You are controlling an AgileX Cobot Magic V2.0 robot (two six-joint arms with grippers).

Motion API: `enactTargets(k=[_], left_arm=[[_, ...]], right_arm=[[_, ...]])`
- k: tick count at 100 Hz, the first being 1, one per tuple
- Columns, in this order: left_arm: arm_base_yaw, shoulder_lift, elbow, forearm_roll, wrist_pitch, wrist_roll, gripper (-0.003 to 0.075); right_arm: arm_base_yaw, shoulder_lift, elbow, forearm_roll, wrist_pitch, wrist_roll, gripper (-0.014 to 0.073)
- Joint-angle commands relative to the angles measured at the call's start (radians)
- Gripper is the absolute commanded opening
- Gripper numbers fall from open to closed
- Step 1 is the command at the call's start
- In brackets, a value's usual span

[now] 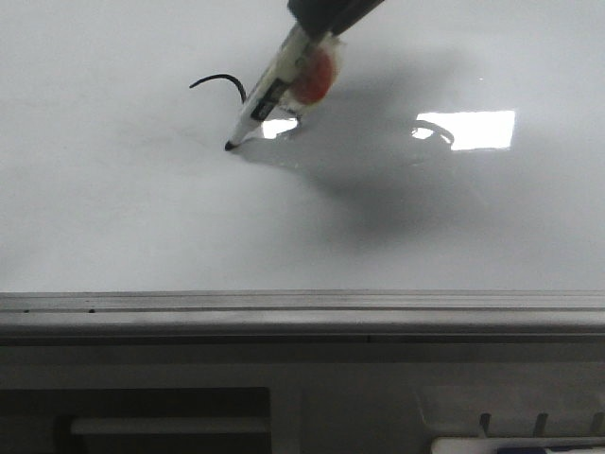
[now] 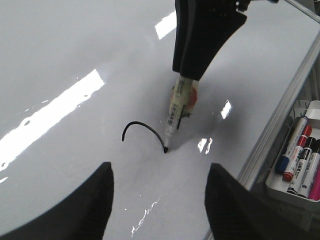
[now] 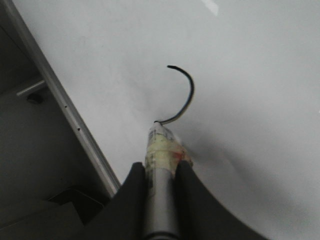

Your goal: Write number 3 on whiteboard

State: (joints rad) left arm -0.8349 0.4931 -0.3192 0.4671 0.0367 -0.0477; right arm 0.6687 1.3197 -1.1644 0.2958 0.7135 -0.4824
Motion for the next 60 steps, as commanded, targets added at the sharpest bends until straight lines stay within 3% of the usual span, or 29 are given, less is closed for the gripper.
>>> enactTargets(k=[1,39,60], left_arm=[[-0.004,0.003,-0.036,-0.012,-0.063,-0.011,0.0375],[-0.004,0.003,-0.036,-0.012,-0.061,-0.011,0.0375],[-0.004,0.003,-0.036,-0.012,-0.061,-0.011,0.0375]], right_arm=[[0.007,0.001,-0.015,-0.025,-0.056,0.001,-0.004],[0.02,-0.028,0.004,-0.036,0.054,0.024,-0.004],[0.101,0.034,0.009,-0.036,-0.077,0.024,-0.004]])
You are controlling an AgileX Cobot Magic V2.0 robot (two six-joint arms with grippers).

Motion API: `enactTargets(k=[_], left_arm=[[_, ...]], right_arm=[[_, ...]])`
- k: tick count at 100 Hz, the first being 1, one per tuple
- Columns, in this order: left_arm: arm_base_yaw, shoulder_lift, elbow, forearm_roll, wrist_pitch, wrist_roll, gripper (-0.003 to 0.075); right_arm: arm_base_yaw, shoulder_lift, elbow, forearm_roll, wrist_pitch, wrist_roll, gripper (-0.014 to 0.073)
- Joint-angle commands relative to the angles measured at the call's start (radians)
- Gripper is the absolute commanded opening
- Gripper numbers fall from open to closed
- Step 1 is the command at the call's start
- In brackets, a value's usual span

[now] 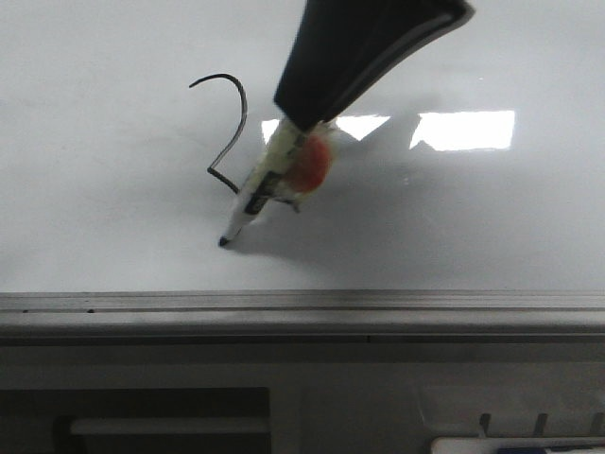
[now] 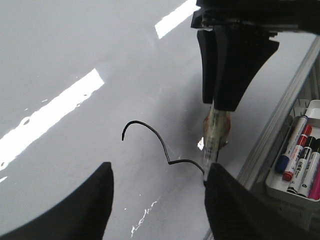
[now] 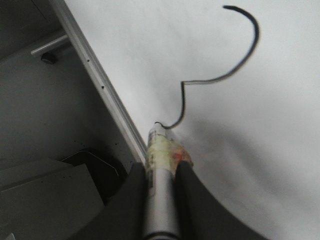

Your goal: Write number 3 on whiteboard

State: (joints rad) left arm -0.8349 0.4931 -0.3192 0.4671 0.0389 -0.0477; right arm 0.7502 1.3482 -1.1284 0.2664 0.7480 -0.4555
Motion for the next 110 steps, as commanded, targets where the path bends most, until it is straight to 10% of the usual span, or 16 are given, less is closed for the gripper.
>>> enactTargets(k=[1,110], left_arm=[[-0.004,0.003,-0.036,-0.012,-0.063,-0.011,0.0375],[-0.121,0.382,-0.04,-0.136,-0.292,-0.011,0.0375]], right_arm=[[0.024,0.008,-0.027,-0.006,-0.119,-0.003,-0.004],[0.187,-0.091,-0.044,0.038,-0.003,0.006,-0.0041]])
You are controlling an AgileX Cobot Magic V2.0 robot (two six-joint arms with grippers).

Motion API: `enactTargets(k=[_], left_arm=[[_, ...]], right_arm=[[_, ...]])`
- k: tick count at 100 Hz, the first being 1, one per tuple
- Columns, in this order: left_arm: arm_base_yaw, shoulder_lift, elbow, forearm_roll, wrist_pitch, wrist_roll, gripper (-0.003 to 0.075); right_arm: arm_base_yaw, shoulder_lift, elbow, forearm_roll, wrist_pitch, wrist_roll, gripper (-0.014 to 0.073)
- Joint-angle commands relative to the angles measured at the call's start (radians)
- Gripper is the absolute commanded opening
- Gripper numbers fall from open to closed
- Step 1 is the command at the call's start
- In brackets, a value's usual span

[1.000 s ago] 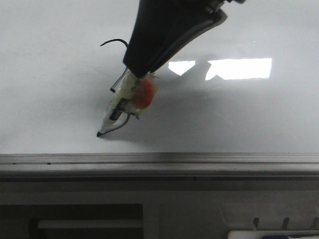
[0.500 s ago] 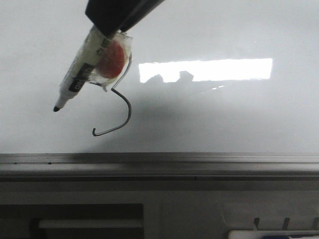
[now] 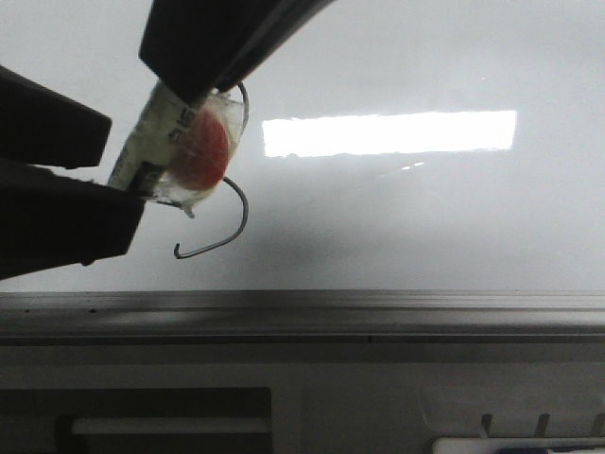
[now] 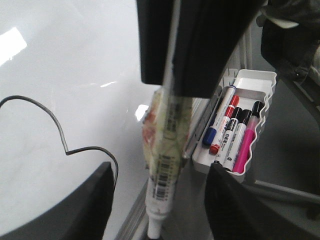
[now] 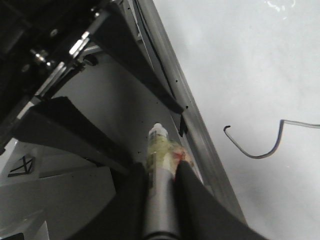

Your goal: Write number 3 on whiteboard

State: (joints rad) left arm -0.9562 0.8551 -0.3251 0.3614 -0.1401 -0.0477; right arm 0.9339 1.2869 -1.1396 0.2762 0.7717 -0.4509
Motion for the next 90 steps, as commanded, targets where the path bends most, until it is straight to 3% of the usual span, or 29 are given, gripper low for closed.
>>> enactTargets(k=[1,8,15,30,54,59,64,74,79,83,90], left_arm=[[0.0,0.022,-0.034,-0.031,-0.113,-0.011,0.0375],[0.0,0.044,-0.034,-0.031,-0.118,-0.011,0.037],[0.0,0.057,-0.034,-0.033,-0.118,-0.011,0.0314],[-0.002,0.059,-0.034,-0.033,-0.118,-0.011,-0.002],[-0.002,0.057,-0.034,-0.033,-0.118,-0.011,-0.0021],[-0.002,0.057,-0.034,-0.033,-0.12,-0.011,-0.002],[-0.002,0.057,-0.034,-0.038,-0.12,-0.011,-0.0021],[-0.002,0.057,-0.034,-0.084,-0.12,-0.011,-0.0021],[-0.002,0.057,-0.034,-0.167,-0.118,-0.011,-0.0021],[0.001,0.057,-0.034,-0.269,-0.116,-0.011,-0.0021],[0.018,0.057,-0.034,-0.445,-0.116,-0.011,-0.0021]], right_arm=[[0.004,-0.03,-0.033,0.028,-0.025,0.001,-0.0041],[0.016,-0.03,-0.033,0.028,-0.03,0.001,-0.0041],[0.026,-0.03,-0.033,0.028,-0.035,0.001,-0.0041],[0.026,-0.03,-0.033,0.028,-0.036,0.001,-0.0041],[0.026,-0.03,-0.033,0.026,-0.04,0.001,-0.003],[0.026,-0.03,-0.033,0.021,-0.04,0.001,0.0025],[0.026,-0.03,-0.033,0.01,-0.046,0.001,0.0135],[0.021,-0.032,-0.033,-0.019,-0.069,0.001,0.048],[0.014,-0.037,-0.033,-0.03,-0.093,0.001,0.0607],[0.0,-0.041,-0.033,-0.032,-0.114,0.001,0.0667],[-0.026,-0.06,-0.033,-0.032,-0.142,0.001,0.0664]])
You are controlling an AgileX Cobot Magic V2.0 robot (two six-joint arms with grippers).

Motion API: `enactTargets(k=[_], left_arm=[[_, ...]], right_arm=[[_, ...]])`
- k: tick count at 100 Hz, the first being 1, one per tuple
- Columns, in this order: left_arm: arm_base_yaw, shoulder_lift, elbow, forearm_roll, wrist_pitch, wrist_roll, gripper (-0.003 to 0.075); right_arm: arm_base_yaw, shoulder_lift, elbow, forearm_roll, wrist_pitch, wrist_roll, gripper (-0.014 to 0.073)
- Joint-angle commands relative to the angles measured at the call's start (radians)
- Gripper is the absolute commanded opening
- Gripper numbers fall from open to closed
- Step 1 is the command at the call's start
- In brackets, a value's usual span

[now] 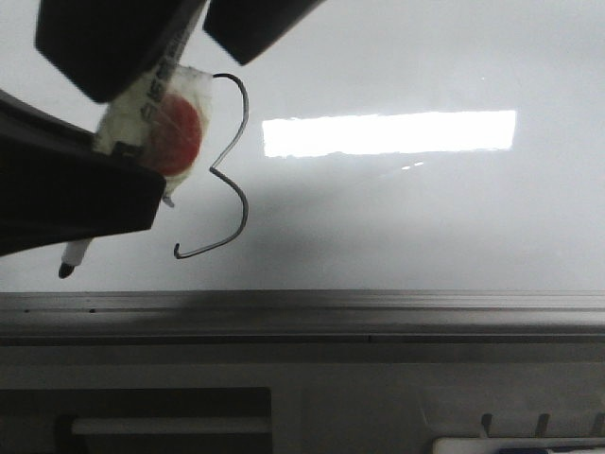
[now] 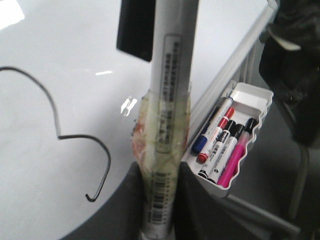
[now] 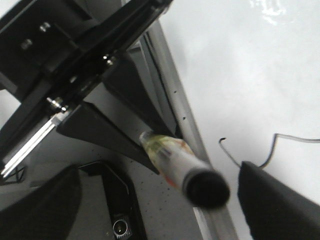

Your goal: Write number 3 on whiteboard

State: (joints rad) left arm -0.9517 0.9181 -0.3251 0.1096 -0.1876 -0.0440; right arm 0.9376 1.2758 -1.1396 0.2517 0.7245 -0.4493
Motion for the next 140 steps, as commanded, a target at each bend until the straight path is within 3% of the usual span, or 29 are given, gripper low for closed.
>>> enactTargets(k=[1,16,31,105,114,129,140], left_arm=[[0.016,-0.006,-0.034,-0.21,-0.069,-0.015,-0.0021],[0.091,0.004,-0.034,-0.498,-0.069,-0.015,-0.0021],[0.171,0.025,-0.034,-0.592,-0.039,-0.015,-0.0021],[0.194,0.125,-0.075,-0.606,-0.041,-0.015,-0.0016],[0.194,0.125,-0.075,-0.606,-0.045,-0.015,0.006],[0.194,0.125,-0.075,-0.606,-0.054,-0.015,0.033],[0.194,0.125,-0.075,-0.606,-0.066,-0.015,0.04]], right_arm=[[-0.034,-0.053,-0.033,-0.008,-0.098,0.0,0.0661],[-0.072,-0.105,-0.033,-0.008,-0.124,0.0,0.0605],[-0.074,-0.139,-0.033,-0.008,-0.126,0.0,0.0559],[-0.074,-0.139,-0.033,0.025,-0.122,0.009,0.0545],[-0.074,-0.139,-0.033,0.025,-0.122,0.009,0.0545],[-0.074,-0.139,-0.033,0.027,-0.12,0.009,0.0545],[-0.074,-0.139,-0.033,0.027,-0.12,0.009,0.0545]])
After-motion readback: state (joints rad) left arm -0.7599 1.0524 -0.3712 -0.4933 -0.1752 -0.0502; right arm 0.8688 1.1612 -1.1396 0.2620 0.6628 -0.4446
